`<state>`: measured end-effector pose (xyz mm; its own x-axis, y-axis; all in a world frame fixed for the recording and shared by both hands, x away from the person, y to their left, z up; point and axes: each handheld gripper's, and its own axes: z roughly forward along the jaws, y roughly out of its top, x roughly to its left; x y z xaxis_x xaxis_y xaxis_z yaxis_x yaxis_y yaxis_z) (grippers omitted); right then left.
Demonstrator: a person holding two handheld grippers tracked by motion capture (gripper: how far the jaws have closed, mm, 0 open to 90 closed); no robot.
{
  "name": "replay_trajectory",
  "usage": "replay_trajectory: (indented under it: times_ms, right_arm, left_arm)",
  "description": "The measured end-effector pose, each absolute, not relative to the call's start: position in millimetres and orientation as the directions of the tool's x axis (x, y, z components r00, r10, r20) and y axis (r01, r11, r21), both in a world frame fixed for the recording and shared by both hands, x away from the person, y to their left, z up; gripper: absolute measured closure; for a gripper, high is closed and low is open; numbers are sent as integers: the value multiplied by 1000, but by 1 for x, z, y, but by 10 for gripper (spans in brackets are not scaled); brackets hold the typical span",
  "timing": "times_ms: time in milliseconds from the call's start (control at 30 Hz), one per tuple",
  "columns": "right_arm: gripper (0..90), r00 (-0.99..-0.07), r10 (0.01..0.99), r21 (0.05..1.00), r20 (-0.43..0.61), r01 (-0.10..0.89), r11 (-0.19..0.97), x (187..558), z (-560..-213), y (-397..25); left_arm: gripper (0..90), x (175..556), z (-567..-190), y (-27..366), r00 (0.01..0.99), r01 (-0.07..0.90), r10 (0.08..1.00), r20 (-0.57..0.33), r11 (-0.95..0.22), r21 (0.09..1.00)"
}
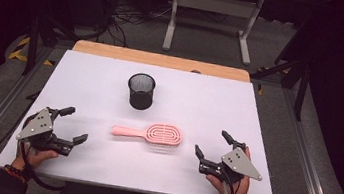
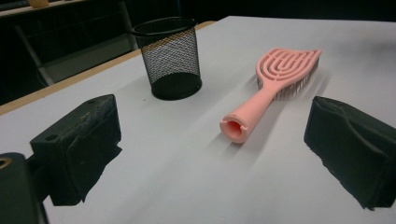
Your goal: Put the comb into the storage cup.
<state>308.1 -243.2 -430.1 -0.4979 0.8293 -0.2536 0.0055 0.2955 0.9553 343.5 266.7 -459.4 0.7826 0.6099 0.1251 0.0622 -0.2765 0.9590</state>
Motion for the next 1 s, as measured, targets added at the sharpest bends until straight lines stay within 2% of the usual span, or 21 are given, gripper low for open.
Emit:
replay_trajectory:
  times_ms: [600, 667, 1000]
  right_arm:
    - [89, -517, 820, 948, -246, 46, 314, 318, -438, -241]
    - [90, -530, 822, 958, -209, 59, 282, 317, -437, -243]
    - [101, -509, 832, 960, -220, 41, 278, 317, -434, -246]
  left_arm:
    - [65, 352, -460, 265, 795, 110, 596, 110, -320, 941]
    - [72, 353, -458, 263, 796, 109, 594, 112, -324, 940]
    - [92, 366, -450, 255, 805, 140, 581, 121, -384, 913]
